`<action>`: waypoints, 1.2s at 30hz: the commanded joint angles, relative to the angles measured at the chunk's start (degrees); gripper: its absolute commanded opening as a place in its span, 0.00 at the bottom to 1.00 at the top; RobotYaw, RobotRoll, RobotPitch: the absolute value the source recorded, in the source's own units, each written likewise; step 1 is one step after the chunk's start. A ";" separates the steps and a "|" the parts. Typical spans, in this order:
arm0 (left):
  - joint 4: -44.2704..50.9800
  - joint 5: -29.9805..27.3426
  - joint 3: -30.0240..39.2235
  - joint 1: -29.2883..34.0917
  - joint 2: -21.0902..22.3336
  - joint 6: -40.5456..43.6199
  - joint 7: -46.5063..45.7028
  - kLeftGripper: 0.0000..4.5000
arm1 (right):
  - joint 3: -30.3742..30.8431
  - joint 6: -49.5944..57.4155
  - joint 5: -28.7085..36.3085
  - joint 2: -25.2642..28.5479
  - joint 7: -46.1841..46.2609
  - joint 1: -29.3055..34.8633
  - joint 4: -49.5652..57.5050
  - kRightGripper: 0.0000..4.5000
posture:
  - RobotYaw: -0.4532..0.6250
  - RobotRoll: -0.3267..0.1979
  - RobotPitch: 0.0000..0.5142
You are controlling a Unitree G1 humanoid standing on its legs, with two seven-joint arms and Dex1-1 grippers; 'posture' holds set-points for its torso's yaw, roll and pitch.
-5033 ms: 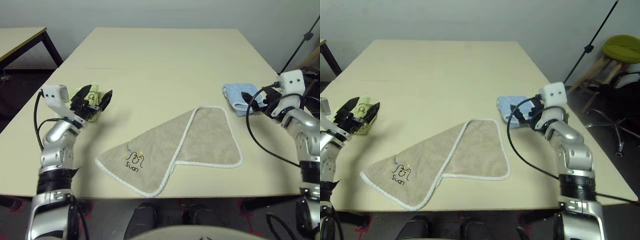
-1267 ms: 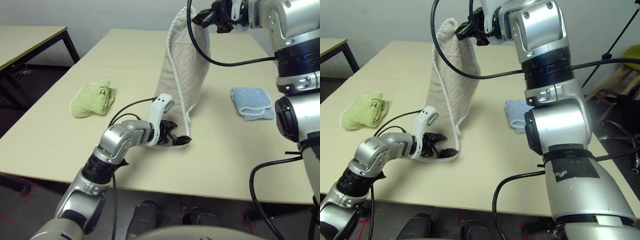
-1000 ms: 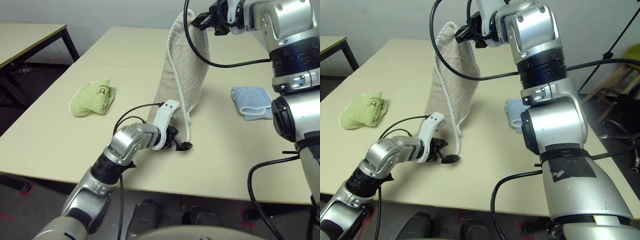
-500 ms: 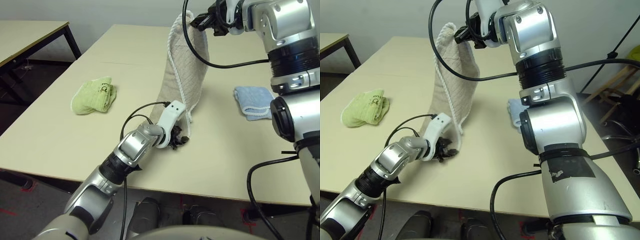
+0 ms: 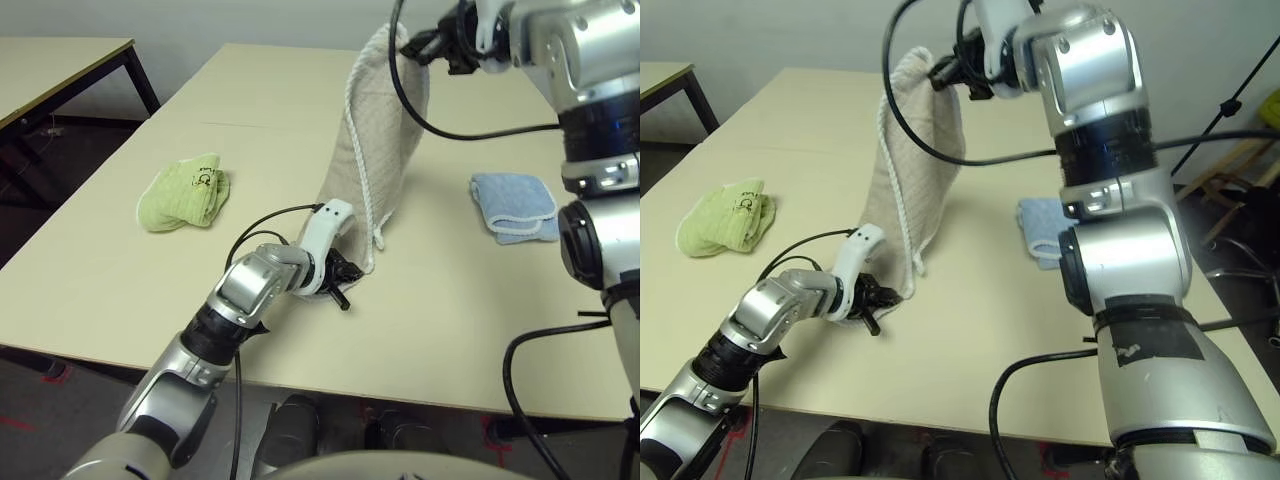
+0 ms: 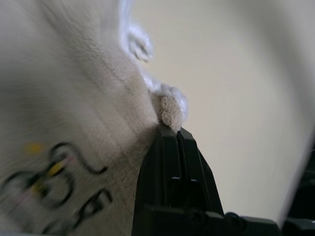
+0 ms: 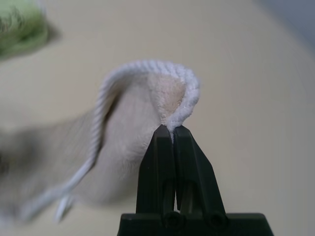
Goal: Fold the towel and set it aside.
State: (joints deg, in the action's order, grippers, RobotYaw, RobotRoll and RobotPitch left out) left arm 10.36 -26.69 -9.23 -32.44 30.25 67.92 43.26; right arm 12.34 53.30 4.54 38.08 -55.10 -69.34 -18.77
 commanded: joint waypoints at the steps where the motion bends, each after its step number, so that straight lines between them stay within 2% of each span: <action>1: 0.00 -4.30 5.87 -2.08 5.66 1.92 4.53 0.00 | -1.49 1.94 3.65 4.51 -4.78 7.26 6.01 0.00 | 0.57 0.62 0.08; 4: -2.79 -6.41 8.47 -3.96 10.88 1.90 8.16 0.00 | -0.69 2.89 5.92 9.56 -9.16 14.14 10.37 0.00 | 0.56 0.62 0.07; 7: -5.67 -6.43 7.78 -5.23 14.47 0.15 10.93 0.00 | 0.30 1.87 6.33 12.44 -11.01 18.22 13.17 0.00 | 0.56 0.62 0.07; 10: -11.75 -3.77 6.82 -8.23 15.41 -4.31 11.40 0.00 | -1.27 -2.26 6.93 11.42 -10.70 20.23 10.49 0.00 | 0.55 0.62 0.06; 13: -21.57 1.34 6.11 -13.33 13.94 -13.25 9.95 0.00 | -1.22 -11.11 4.50 8.16 -7.60 19.93 2.57 0.00 | 0.54 0.62 0.05; 16: -36.69 8.25 6.52 -20.63 10.55 -28.11 4.87 0.00 | -3.68 -27.49 2.08 2.54 -1.24 15.49 -13.46 0.00 | 0.54 0.62 0.04; 20: -53.48 12.50 9.82 -29.47 7.03 -43.95 -1.30 0.00 | -8.35 -41.49 -0.35 -1.87 13.10 5.63 -32.78 0.00 | 0.55 0.62 0.04; 24: -64.29 14.58 13.56 -37.52 5.91 -59.75 -7.29 0.00 | -13.88 -53.20 1.07 -2.44 19.61 -3.01 -41.16 0.00 | 0.54 0.62 0.03; 27: -67.36 14.40 15.92 -41.01 5.84 -67.31 -7.10 0.00 | -17.18 -57.19 2.33 -1.66 19.19 -6.28 -41.97 0.00 | 0.53 0.62 0.03; 29: -66.86 14.80 15.91 -41.03 6.45 -68.81 -5.07 0.00 | -18.94 -56.60 4.15 -0.74 16.27 -6.10 -39.18 0.00 | 0.53 0.62 0.03; 31: -64.41 14.96 14.91 -38.37 7.21 -67.13 -1.07 0.00 | -19.62 -53.38 6.28 0.04 11.43 -2.68 -33.94 0.00 | 0.52 0.62 0.04; 33: -58.09 14.11 13.63 -31.12 8.39 -62.67 4.20 0.00 | -19.90 -45.11 10.54 0.93 5.36 6.62 -23.15 0.00 | 0.51 0.62 0.05; 36: -48.61 13.03 12.82 -20.08 10.15 -56.30 8.54 0.00 | -20.61 -34.71 14.46 1.95 3.11 20.20 -9.84 0.00 | 0.51 0.62 0.06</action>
State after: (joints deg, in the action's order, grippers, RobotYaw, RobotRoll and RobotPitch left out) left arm -42.21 -13.21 4.85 -55.69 39.71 7.90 49.11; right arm -8.15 13.10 16.75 39.64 -50.62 -52.80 -33.94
